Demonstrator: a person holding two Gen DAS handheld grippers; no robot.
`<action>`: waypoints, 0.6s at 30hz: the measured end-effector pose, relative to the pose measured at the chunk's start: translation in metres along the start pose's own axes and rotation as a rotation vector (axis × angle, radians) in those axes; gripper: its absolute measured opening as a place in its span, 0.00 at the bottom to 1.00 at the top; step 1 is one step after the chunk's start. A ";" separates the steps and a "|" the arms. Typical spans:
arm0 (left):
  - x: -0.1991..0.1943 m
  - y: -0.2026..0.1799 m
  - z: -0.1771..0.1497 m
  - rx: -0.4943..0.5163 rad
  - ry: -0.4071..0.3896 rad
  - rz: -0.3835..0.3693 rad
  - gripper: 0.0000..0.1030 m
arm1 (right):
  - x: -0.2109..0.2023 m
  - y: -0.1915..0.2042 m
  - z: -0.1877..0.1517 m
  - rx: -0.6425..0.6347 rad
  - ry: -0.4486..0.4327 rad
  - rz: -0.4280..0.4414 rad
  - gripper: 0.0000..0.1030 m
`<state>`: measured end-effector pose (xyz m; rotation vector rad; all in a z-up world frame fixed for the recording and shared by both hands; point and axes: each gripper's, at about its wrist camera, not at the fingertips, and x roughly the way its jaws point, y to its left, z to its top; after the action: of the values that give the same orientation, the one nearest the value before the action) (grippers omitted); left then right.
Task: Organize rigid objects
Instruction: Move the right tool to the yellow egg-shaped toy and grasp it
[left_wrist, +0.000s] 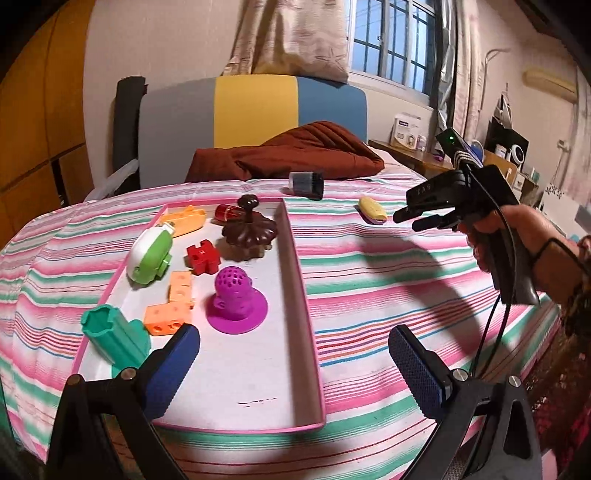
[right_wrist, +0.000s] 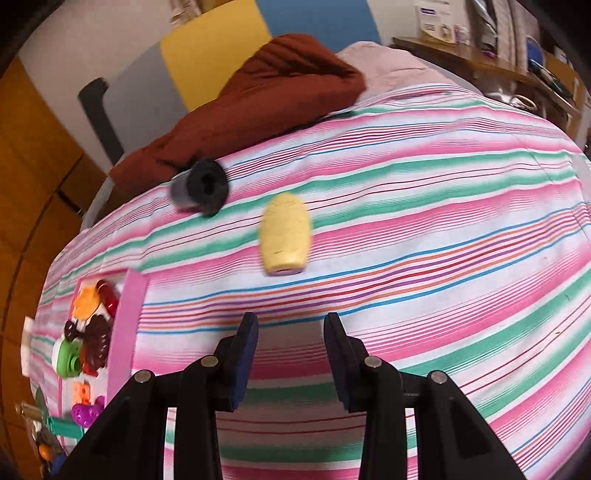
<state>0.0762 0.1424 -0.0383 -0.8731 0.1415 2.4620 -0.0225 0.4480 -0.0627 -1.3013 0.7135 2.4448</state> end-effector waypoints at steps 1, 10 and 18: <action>0.001 -0.001 0.000 0.004 0.002 -0.001 1.00 | 0.000 -0.004 0.002 0.001 0.001 -0.013 0.35; 0.003 -0.008 0.003 0.010 0.007 -0.015 1.00 | 0.011 -0.008 0.007 -0.007 0.003 -0.093 0.36; 0.007 -0.019 0.004 0.020 0.021 -0.018 1.00 | 0.014 -0.004 0.009 -0.025 -0.001 -0.107 0.36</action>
<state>0.0792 0.1627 -0.0384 -0.8885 0.1644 2.4314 -0.0350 0.4561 -0.0711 -1.3121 0.5984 2.3764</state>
